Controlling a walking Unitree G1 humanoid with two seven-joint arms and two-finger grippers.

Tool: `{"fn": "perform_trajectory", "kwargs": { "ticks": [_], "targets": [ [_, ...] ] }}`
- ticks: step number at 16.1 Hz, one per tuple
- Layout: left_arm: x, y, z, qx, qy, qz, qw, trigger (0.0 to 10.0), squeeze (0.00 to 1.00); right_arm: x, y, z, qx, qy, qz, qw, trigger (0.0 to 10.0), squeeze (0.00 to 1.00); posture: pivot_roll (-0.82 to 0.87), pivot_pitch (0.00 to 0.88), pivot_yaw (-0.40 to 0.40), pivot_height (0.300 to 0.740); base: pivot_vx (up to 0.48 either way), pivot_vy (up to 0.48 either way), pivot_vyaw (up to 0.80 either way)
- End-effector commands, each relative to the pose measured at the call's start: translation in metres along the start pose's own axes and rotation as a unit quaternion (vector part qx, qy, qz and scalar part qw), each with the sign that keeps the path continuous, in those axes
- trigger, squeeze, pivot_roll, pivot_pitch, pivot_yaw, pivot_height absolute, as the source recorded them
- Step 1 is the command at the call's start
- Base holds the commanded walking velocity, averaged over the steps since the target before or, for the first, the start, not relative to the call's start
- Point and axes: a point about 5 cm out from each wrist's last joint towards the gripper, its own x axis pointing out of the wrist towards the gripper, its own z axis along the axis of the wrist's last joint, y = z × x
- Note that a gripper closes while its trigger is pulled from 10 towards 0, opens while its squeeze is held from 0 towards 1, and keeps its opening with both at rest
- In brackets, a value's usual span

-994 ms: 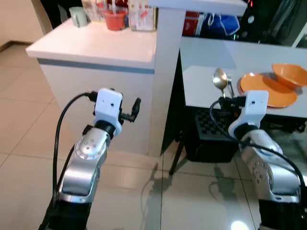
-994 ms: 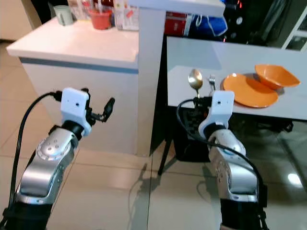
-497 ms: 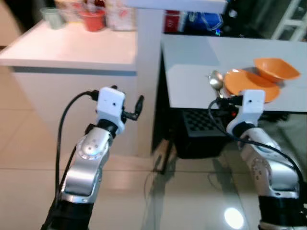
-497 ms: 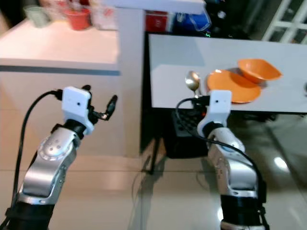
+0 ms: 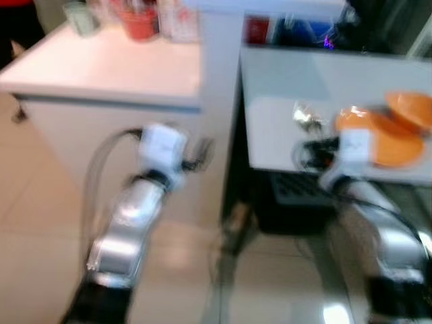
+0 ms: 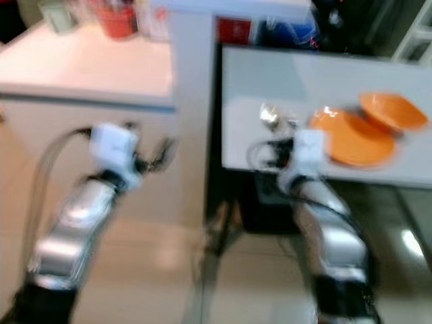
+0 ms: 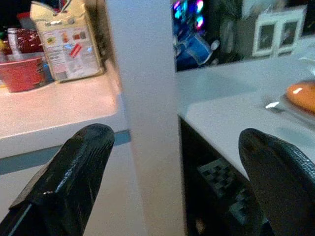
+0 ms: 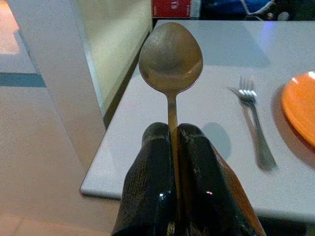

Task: Setting the table

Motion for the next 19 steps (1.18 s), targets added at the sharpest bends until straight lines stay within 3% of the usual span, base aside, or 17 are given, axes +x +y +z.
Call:
{"fn": "perform_trajectory", "kwargs": {
  "ticks": [1, 6, 10, 19],
  "targets": [
    [-0.005, 0.011, -0.002, 0.008, 0.006, 0.012, 1.0, 10.0, 0.0, 0.004, 0.013, 0.008, 0.0, -0.014, 0.022, 1.0, 10.0, 0.0, 0.02, 0.0, -0.048, 0.74, 0.375, 0.0, 0.0],
    [-0.005, 0.011, -0.002, 0.01, 0.007, 0.007, 1.0, 10.0, 0.0, 0.004, 0.013, 0.007, -0.002, -0.013, 0.02, 1.0, 10.0, 0.0, 0.03, 0.0, -0.044, 0.74, 0.374, 0.0, 0.0],
    [-0.006, 0.008, -0.002, 0.006, 0.007, -0.01, 1.0, 10.0, 0.0, 0.002, 0.009, 0.004, 0.008, -0.004, 0.004, 1.0, 10.0, 0.0, 0.03, 0.0, -0.044, 0.74, 0.372, 0.0, -0.65],
    [-0.012, -0.004, -0.003, -0.008, 0.007, -0.066, 0.998, 10.0, 0.0, 0.001, 0.01, 0.002, 0.009, 0.005, 0.001, 1.0, 10.0, 0.0, 0.02, 0.0, -0.041, 0.74, 0.331, 0.0, 0.0]
  ]
}}
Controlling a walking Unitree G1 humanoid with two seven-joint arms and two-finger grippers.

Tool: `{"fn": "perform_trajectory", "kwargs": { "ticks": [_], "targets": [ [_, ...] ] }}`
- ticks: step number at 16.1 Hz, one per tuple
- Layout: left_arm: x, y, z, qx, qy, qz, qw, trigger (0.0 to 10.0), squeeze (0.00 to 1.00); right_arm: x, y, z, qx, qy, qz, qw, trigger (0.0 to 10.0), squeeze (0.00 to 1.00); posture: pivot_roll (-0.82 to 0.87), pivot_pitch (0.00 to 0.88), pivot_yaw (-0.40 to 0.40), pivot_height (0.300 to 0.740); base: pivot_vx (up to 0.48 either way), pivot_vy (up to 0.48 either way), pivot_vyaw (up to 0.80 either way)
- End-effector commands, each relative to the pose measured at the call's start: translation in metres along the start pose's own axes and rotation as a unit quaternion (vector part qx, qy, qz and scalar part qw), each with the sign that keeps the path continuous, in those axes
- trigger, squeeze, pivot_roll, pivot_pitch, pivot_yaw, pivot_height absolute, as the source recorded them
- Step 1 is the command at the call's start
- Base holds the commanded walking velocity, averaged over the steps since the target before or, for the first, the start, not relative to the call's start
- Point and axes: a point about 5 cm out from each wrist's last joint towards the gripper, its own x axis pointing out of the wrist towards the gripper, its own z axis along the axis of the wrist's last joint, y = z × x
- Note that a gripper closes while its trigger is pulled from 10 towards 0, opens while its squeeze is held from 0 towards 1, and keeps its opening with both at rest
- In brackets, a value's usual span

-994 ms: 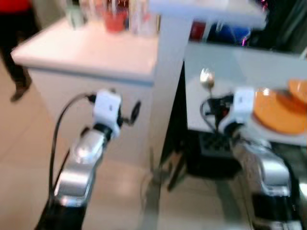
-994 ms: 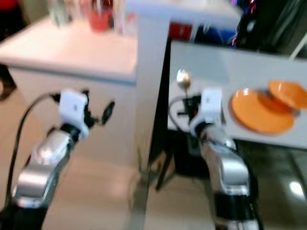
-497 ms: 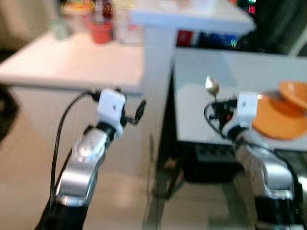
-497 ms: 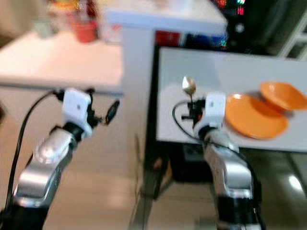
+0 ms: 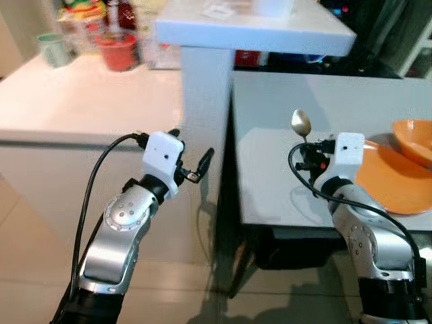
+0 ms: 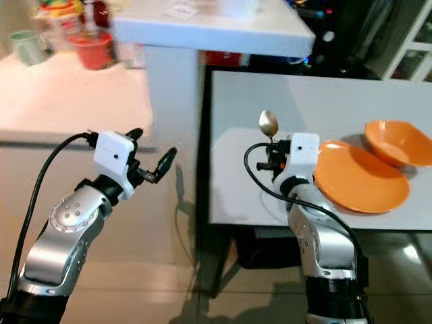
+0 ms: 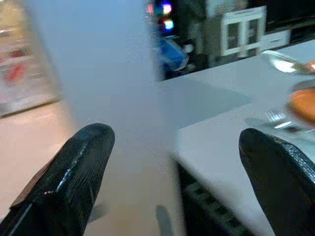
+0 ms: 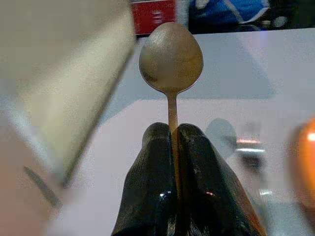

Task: Setting the table

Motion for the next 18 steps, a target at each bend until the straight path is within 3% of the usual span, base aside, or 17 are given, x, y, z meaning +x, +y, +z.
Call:
{"fn": "perform_trajectory", "kwargs": {
  "ticks": [1, 6, 9, 12, 18],
  "targets": [
    [0.0, -0.011, 0.003, -0.008, -0.005, -0.034, 0.999, 10.0, 0.0, -0.002, -0.007, 0.005, -0.005, -0.003, -0.015, 1.0, 10.0, 0.0, 0.02, 0.0, -0.041, 0.74, 0.0, 0.0, 0.0],
    [-0.014, -0.034, 0.003, -0.018, 0.004, -0.156, 0.988, 10.0, 0.0, -0.002, -0.009, -0.001, -0.04, 0.041, -0.036, 0.998, 10.0, 0.0, 0.02, 0.0, -0.036, 0.74, 0.0, 0.0, 0.0],
    [-0.016, -0.039, 0.002, -0.018, 0.008, -0.176, 0.984, 10.0, 0.0, 0.0, -0.013, -0.005, -0.046, 0.065, -0.053, 0.995, 10.0, 0.0, 0.02, 0.0, -0.03, 0.74, 0.0, 0.0, 0.0],
    [-0.014, -0.04, 0.003, -0.017, 0.01, -0.188, 0.982, 10.0, 0.0, 0.006, -0.011, -0.019, -0.071, 0.125, -0.061, 0.988, 10.0, 0.0, 0.02, 0.0, -0.026, 0.74, 0.0, 0.0, 0.0],
    [-0.018, -0.045, 0.005, -0.023, 0.022, -0.227, 0.973, 10.0, 0.0, 0.037, -0.012, -0.026, -0.086, 0.148, -0.06, 0.983, 10.0, 0.0, 0.04, 0.0, -0.03, 0.74, 0.0, 0.0, 0.0]
  ]
}}
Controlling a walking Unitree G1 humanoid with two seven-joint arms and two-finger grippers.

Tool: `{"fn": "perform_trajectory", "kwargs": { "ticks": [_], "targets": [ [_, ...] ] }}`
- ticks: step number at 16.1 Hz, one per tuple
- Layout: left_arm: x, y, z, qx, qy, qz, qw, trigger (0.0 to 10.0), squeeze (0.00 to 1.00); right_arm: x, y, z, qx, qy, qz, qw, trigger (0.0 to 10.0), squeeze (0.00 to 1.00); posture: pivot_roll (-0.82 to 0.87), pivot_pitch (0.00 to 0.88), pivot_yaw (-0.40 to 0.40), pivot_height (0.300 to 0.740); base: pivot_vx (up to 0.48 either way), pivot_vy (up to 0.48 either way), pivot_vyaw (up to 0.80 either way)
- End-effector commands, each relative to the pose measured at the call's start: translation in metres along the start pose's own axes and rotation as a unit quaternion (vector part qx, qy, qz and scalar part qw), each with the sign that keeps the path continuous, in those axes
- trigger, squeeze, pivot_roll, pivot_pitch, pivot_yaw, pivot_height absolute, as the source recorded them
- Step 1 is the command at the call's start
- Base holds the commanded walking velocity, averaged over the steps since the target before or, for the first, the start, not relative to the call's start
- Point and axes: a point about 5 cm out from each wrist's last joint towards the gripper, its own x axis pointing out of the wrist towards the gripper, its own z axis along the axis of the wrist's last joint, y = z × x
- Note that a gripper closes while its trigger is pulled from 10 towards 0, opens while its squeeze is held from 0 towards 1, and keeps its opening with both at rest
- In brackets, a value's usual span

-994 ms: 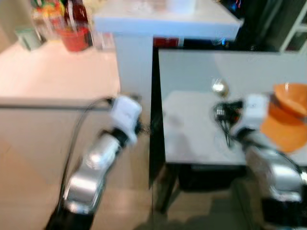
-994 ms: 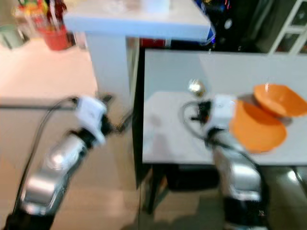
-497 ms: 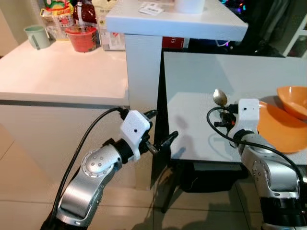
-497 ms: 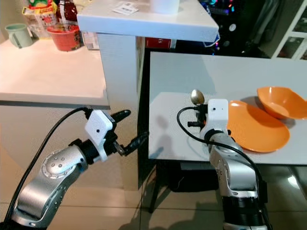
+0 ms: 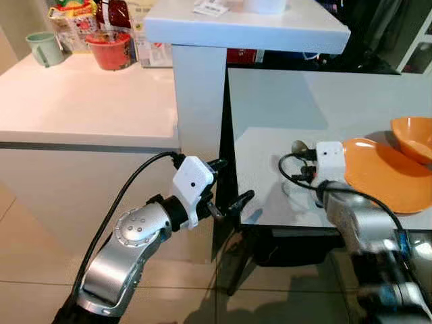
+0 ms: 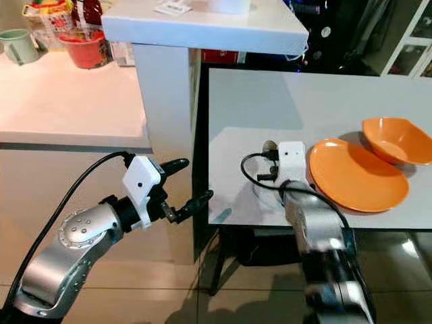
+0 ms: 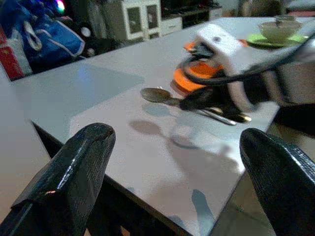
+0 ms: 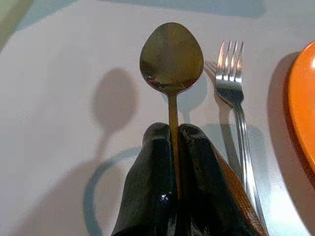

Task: Setting the table

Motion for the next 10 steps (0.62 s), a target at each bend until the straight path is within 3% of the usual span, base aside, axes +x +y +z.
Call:
{"fn": "perform_trajectory", "kwargs": {
  "ticks": [1, 10],
  "targets": [
    [0.0, -0.005, 0.002, 0.0, 0.001, -0.02, 1.0, 10.0, 0.0, 0.004, -0.003, 0.005, -0.01, -0.008, -0.005, 1.0, 10.0, 0.0, 0.04, 0.0, -0.03, 0.74, 0.0, 0.0, 0.0],
    [-0.002, -0.008, 0.003, 0.001, 0.011, -0.033, 0.999, 10.0, 0.0, 0.017, -0.017, 0.01, -0.041, 0.003, -0.027, 0.999, 10.0, 0.0, 0.05, 0.0, -0.033, 0.74, 0.0, 0.0, 0.0]
  ]
}}
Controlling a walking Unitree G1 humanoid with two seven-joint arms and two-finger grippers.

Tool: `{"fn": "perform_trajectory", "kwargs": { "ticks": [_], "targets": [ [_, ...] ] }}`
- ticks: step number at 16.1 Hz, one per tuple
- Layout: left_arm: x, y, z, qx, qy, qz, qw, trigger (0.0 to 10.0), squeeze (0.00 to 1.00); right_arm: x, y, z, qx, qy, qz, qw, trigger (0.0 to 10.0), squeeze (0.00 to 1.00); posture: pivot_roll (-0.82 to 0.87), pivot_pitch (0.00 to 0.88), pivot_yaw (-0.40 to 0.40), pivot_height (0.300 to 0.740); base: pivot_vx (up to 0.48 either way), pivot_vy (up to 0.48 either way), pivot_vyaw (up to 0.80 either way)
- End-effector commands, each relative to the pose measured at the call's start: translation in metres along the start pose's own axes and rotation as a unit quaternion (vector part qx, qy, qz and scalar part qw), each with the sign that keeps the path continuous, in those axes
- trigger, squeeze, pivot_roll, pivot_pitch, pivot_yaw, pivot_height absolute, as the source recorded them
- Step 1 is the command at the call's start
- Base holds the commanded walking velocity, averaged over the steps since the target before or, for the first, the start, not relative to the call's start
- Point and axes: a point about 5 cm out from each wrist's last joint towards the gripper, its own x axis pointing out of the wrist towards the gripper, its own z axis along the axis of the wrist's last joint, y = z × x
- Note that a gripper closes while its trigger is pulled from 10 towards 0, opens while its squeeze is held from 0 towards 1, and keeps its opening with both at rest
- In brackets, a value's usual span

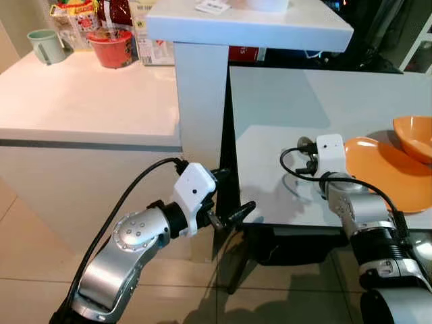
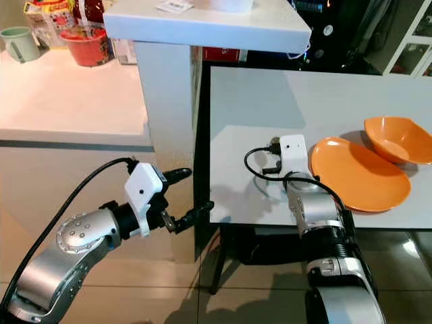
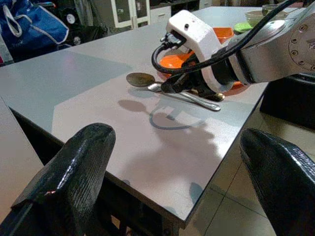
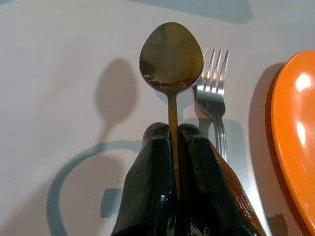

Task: Setting the table

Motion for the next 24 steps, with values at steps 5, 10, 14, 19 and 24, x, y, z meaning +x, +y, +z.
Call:
{"fn": "perform_trajectory", "kwargs": {
  "ticks": [5, 10, 14, 19, 24],
  "targets": [
    [-0.002, 0.002, 0.009, 0.015, -0.003, -0.013, 1.0, 10.0, 0.0, 0.006, -0.006, 0.004, -0.014, -0.006, 0.002, 1.0, 10.0, 0.0, 0.06, 0.0, -0.021, 0.74, 0.0, 0.0, 0.0],
    [-0.002, -0.001, 0.008, 0.016, 0.004, -0.029, 0.999, 10.0, 0.0, 0.012, -0.007, 0.0, -0.011, -0.005, 0.01, 1.0, 10.0, 0.0, 0.08, 0.0, -0.018, 0.74, 0.0, 0.0, 0.0],
    [-0.003, -0.004, 0.009, 0.014, 0.007, -0.04, 0.999, 10.0, 0.0, 0.016, -0.005, -0.002, -0.007, -0.003, 0.011, 1.0, 10.0, 0.0, 0.08, 0.0, -0.015, 0.74, 0.0, 0.0, 0.0],
    [-0.002, -0.004, 0.009, 0.013, 0.009, -0.044, 0.999, 10.0, 0.0, 0.02, -0.003, -0.003, -0.005, -0.002, 0.013, 1.0, 10.0, 0.0, 0.08, 0.0, -0.017, 0.74, 0.0, 0.0, 0.0],
    [-0.002, -0.005, 0.008, 0.011, 0.011, -0.043, 0.999, 10.0, 0.0, 0.022, -0.004, -0.006, -0.011, 0.006, 0.01, 1.0, 10.0, 0.0, 0.08, 0.0, -0.019, 0.74, 0.0, 0.0, 0.0]
  ]
}}
